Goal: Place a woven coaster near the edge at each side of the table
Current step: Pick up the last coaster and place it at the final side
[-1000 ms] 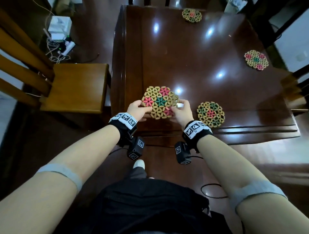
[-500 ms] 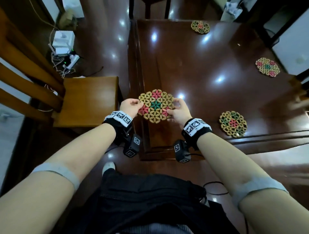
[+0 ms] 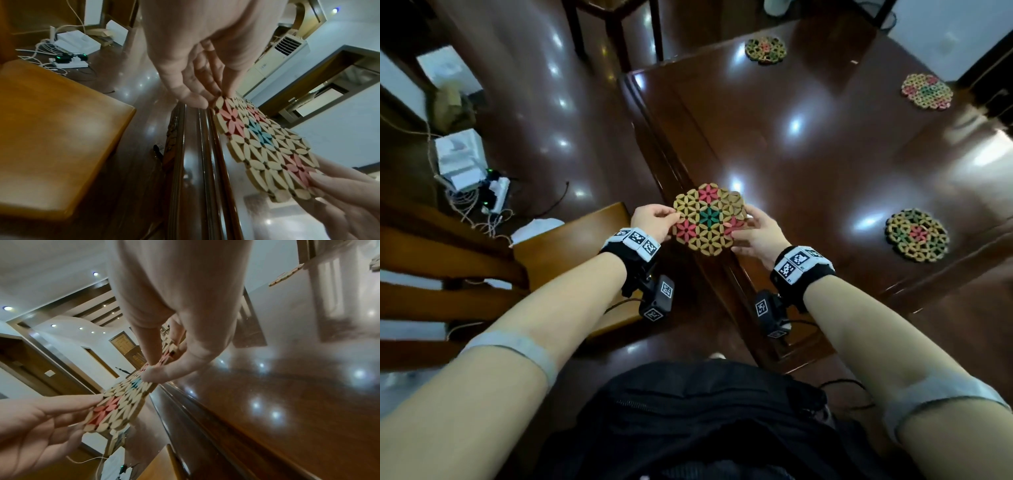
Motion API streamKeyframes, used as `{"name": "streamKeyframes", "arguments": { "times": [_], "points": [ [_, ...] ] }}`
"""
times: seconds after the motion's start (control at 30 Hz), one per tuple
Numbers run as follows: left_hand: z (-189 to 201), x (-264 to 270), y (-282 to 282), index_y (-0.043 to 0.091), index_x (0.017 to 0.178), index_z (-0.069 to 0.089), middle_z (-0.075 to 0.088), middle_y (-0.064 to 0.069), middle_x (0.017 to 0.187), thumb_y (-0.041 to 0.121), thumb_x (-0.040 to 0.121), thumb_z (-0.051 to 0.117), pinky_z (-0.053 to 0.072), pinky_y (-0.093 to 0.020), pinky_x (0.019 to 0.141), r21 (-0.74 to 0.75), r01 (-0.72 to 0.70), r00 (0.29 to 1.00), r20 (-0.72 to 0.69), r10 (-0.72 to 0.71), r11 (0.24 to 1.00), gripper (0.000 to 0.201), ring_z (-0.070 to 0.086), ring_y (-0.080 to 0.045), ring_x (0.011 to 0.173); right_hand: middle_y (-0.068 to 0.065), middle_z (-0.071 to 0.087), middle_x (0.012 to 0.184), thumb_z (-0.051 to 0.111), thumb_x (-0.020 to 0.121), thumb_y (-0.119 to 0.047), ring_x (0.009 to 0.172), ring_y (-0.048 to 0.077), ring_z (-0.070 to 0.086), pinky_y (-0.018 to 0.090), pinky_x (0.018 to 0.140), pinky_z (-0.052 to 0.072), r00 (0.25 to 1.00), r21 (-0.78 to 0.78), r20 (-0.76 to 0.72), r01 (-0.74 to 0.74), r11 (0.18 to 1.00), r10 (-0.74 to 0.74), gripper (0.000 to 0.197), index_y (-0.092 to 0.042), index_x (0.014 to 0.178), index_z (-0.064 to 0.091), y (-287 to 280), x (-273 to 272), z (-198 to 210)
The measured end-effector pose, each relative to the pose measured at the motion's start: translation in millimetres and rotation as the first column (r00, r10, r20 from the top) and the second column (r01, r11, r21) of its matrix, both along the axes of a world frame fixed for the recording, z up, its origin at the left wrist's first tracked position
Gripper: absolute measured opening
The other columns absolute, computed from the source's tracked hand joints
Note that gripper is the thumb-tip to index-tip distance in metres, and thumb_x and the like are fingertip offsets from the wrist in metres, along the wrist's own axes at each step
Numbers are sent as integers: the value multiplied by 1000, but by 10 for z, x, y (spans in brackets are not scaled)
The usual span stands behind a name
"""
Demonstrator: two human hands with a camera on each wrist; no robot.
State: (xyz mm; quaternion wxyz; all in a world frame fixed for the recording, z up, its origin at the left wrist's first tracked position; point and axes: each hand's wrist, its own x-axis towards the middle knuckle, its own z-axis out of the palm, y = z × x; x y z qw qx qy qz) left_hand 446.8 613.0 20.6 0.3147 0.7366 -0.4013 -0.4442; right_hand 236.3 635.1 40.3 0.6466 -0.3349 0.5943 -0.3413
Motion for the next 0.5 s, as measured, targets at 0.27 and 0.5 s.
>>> {"name": "streamKeyframes", "arguments": {
  "times": [0.27,0.5],
  "points": [
    [-35,-345,-708,10,111,68,68,1,81,15,78,73,58,-40,84,67,155,987,25,-157,986,33,70,-24,87,2,58,131,58,84,6,108,26,65,34,71,61,994,51,-62,95,994,-92,65,-21,142,42,-408,-295,-43],
    [33,-546,-1255,9,106,71,72,-7,100,12,78,73,51,-28,91,43,285,947,146,-288,958,28,66,-18,94,3,60,117,51,91,-1,90,16,61,34,75,55,979,55,-124,170,984,-162,51,-16,138,42,-728,-406,-23]
  ]
}}
